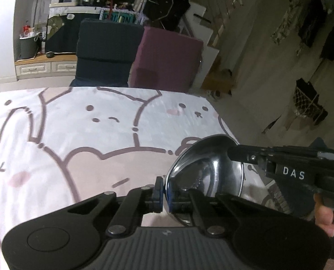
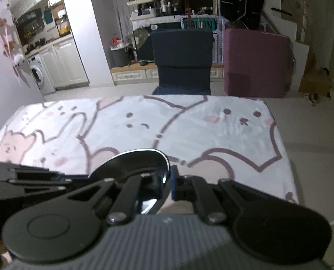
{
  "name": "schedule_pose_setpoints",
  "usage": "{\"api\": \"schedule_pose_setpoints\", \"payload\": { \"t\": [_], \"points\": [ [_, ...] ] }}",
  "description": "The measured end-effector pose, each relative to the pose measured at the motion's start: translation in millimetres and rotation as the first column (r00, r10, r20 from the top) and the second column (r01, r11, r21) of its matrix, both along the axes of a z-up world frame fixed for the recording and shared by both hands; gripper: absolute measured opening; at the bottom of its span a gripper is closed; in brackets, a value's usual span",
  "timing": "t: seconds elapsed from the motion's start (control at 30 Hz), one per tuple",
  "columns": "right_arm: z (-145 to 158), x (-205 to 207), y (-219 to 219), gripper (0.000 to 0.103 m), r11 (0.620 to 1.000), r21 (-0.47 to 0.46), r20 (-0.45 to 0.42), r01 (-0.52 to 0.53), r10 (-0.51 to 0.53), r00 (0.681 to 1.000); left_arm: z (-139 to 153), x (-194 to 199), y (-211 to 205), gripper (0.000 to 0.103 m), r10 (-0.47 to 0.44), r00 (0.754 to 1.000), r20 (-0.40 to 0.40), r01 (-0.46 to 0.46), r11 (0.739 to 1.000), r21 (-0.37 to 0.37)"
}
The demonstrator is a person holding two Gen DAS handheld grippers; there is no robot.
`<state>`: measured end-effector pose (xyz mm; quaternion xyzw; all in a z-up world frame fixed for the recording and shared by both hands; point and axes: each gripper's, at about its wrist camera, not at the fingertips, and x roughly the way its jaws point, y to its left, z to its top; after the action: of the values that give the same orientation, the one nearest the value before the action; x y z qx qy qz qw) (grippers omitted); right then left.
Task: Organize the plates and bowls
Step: 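Lift the steel bowl with both grippers and carry it toward the steel tray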
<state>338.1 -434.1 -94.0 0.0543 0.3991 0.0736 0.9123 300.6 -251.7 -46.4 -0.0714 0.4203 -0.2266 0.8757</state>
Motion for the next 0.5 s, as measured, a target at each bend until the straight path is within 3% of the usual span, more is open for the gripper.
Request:
{"api": "schedule_pose_setpoints", "payload": {
  "t": [0.23,0.5],
  "points": [
    [27,-19,41,0.007,1.0,0.03,0.03,-0.006,0.005,1.0,15,-22,45,0.003,0.031,1.0,-0.006,-0.031,0.999,-0.036],
    [39,-30,93,0.006,0.997,0.061,0.045,-0.042,0.04,0.998,22,-47,105,0.003,0.099,0.995,-0.021,-0.1,0.994,-0.051]
  ]
}}
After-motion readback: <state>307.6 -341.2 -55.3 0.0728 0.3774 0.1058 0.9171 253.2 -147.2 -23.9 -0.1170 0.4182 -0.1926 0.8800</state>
